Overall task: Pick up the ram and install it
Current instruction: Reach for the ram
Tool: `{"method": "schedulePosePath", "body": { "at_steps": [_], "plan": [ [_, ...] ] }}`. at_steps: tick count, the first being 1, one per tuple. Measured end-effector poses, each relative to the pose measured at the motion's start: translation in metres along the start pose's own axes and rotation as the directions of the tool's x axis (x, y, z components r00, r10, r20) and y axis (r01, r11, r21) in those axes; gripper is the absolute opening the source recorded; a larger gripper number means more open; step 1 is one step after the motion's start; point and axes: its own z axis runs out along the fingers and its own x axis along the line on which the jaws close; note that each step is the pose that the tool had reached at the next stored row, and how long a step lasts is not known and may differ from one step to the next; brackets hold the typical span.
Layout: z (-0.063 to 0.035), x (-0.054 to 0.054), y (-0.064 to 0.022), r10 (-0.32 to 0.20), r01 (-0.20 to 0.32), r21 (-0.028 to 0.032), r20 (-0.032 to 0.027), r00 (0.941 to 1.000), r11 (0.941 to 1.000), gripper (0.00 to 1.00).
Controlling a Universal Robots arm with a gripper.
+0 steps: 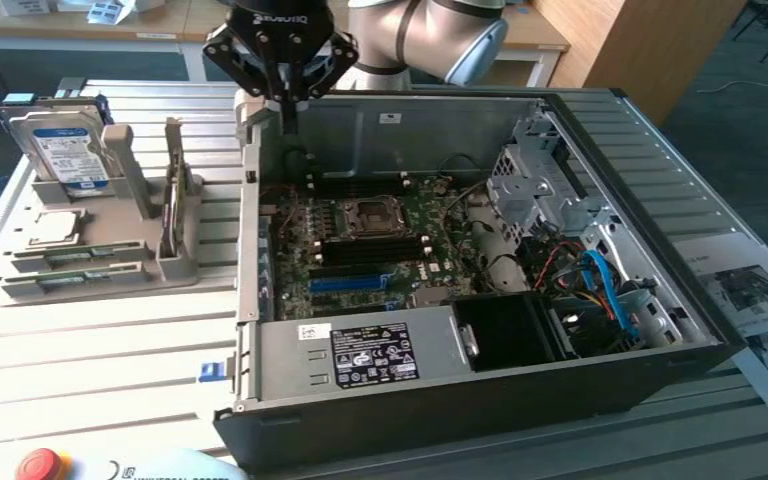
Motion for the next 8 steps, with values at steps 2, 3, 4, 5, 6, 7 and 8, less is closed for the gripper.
{"method": "schedulePosePath", "body": {
  "at_steps": [2,3,4,5,6,7,8],
  "plan": [
    [0.0,0.008,-0.0006,0.001,-0.001,-0.0001,0.0,1.0,1.0,0.1],
    [-0.0001,0.012,-0.0009,0.001,-0.001,-0.0001,0.0001,1.0,1.0,0.1],
    [-0.0001,0.015,-0.0012,0.001,-0.001,0.0,0.0001,1.0,1.0,0.1],
    [0.0,0.019,-0.0015,0.001,-0.001,0.0,0.0001,1.0,1.0,0.1],
    [0.0,0.023,-0.0018,0.001,-0.001,0.0,0.0,1.0,1.0,0.1],
    [0.0,0.027,-0.0021,0.001,-0.001,0.0,0.0001,1.0,1.0,0.1],
    [0.0,0.03,-0.0024,0.001,-0.001,0.0,0.0001,1.0,1.0,0.1]
  ]
}}
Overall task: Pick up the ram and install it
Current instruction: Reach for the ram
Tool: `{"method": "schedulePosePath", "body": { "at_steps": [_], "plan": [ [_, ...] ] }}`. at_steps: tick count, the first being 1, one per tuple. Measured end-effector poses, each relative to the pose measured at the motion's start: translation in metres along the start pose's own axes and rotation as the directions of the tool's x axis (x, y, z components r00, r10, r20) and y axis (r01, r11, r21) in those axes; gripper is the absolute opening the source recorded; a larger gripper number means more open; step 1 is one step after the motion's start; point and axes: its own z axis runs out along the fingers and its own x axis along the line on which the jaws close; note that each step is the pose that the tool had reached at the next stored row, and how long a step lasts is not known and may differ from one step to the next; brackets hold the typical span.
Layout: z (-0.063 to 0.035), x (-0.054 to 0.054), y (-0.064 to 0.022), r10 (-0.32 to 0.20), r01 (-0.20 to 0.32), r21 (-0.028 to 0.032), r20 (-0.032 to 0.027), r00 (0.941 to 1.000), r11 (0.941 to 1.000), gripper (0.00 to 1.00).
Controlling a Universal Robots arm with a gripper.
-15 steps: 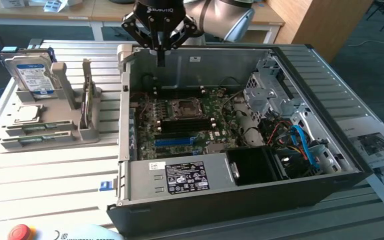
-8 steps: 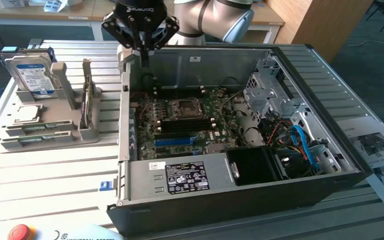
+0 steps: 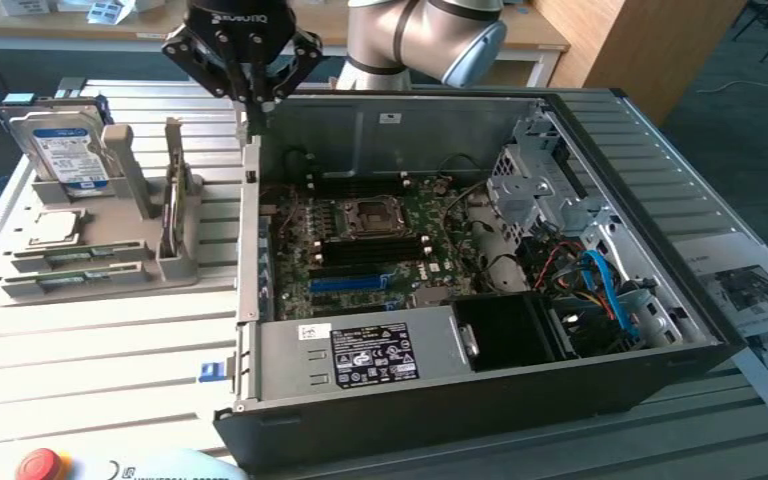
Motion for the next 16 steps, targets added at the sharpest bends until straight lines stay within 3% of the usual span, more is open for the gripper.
{"method": "schedulePosePath", "body": {
  "at_steps": [16],
  "plan": [
    [0.0005,0.068,-0.0055,0.003,-0.003,0.0,0.0001,1.0,1.0,0.1]
  ]
}}
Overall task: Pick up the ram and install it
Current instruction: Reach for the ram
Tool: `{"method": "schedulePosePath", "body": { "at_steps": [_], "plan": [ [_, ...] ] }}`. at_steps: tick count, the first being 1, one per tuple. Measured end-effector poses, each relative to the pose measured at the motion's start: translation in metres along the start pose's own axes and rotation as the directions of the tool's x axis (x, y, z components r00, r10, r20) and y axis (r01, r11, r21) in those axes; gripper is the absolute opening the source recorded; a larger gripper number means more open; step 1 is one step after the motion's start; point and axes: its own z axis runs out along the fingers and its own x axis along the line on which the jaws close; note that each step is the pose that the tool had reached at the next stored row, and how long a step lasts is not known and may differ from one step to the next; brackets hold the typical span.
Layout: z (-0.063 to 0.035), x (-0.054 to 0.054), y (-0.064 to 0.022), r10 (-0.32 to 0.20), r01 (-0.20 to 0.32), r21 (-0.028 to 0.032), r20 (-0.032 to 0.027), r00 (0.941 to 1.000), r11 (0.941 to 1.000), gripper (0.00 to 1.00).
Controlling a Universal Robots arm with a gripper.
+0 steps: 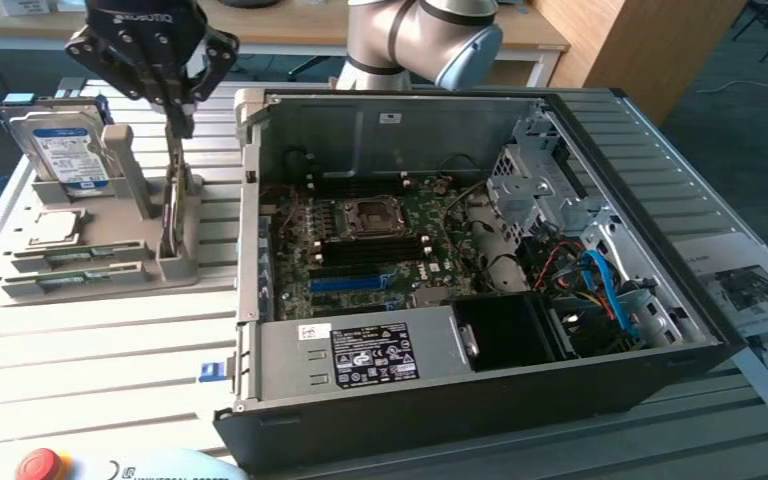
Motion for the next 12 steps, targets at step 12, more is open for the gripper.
{"method": "schedulePosePath", "body": {
  "at_steps": [12],
  "plan": [
    [0.0005,0.051,-0.0042,0.002,-0.002,0.0,0.0001,1.0,1.0,0.1]
  ]
}}
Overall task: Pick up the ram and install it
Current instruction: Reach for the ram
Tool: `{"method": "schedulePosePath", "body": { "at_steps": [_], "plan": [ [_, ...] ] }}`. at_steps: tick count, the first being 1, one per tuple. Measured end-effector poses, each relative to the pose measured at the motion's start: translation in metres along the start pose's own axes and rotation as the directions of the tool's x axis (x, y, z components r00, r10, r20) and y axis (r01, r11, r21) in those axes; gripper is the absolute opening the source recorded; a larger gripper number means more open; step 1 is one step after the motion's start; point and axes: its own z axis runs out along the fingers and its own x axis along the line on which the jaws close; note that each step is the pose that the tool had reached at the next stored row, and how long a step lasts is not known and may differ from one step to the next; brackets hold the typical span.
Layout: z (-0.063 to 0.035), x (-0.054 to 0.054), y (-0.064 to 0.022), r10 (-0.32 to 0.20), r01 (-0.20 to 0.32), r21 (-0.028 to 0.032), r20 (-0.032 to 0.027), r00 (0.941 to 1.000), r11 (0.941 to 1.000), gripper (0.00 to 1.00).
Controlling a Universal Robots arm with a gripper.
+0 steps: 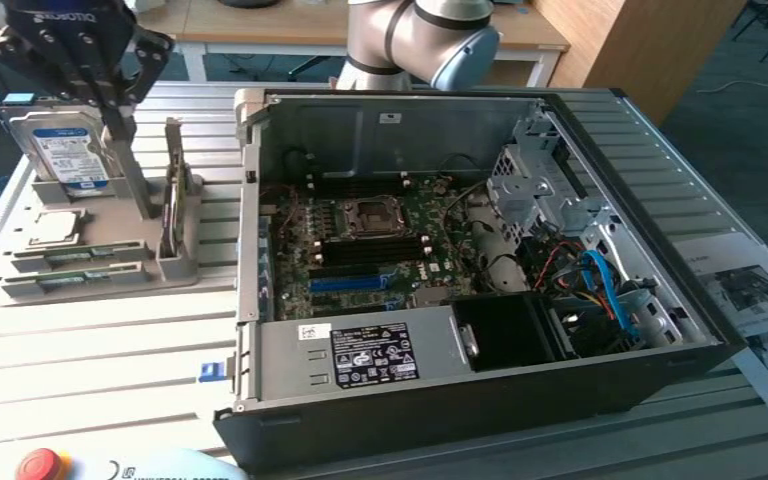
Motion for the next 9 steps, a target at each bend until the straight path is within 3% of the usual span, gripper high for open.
{"method": "schedulePosePath", "body": {
  "at_steps": [9],
  "plan": [
    [0.0006,0.038,-0.0032,0.002,-0.002,0.0,0.0001,1.0,1.0,0.1]
  ]
}}
